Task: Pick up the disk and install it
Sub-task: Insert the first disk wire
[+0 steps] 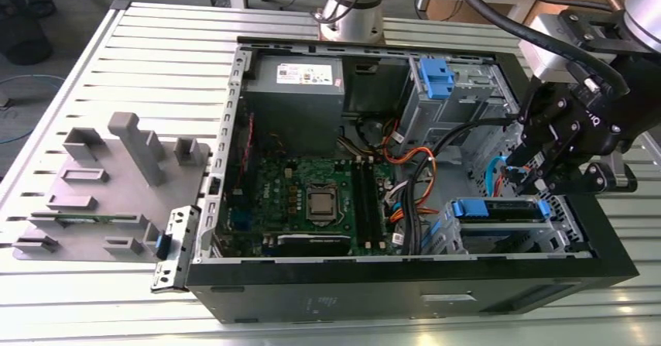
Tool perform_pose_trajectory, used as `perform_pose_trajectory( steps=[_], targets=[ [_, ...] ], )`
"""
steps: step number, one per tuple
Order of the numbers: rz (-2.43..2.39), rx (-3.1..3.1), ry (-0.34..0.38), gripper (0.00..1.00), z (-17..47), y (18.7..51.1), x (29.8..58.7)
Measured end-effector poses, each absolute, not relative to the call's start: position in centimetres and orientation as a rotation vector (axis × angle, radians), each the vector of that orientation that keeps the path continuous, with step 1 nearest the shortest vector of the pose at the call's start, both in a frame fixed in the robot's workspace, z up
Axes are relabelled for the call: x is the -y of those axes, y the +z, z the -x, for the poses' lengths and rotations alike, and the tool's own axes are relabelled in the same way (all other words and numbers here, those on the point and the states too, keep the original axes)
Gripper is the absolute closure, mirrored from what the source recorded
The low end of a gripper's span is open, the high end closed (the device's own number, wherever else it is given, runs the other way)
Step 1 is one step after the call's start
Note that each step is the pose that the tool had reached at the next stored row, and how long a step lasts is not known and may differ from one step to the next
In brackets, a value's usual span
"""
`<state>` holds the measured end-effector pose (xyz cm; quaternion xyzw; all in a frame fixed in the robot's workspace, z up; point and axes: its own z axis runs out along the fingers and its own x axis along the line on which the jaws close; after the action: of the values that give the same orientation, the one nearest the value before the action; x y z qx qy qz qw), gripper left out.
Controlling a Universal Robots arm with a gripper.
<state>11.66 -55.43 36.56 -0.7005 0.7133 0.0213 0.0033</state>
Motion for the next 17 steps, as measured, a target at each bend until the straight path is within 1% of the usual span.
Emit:
perform_pose_trajectory(
  steps=[17],
  targets=[
    [2.197, -2.237, 0.066, 0.58, -11.87, 36.0, 55.42]
  ],
)
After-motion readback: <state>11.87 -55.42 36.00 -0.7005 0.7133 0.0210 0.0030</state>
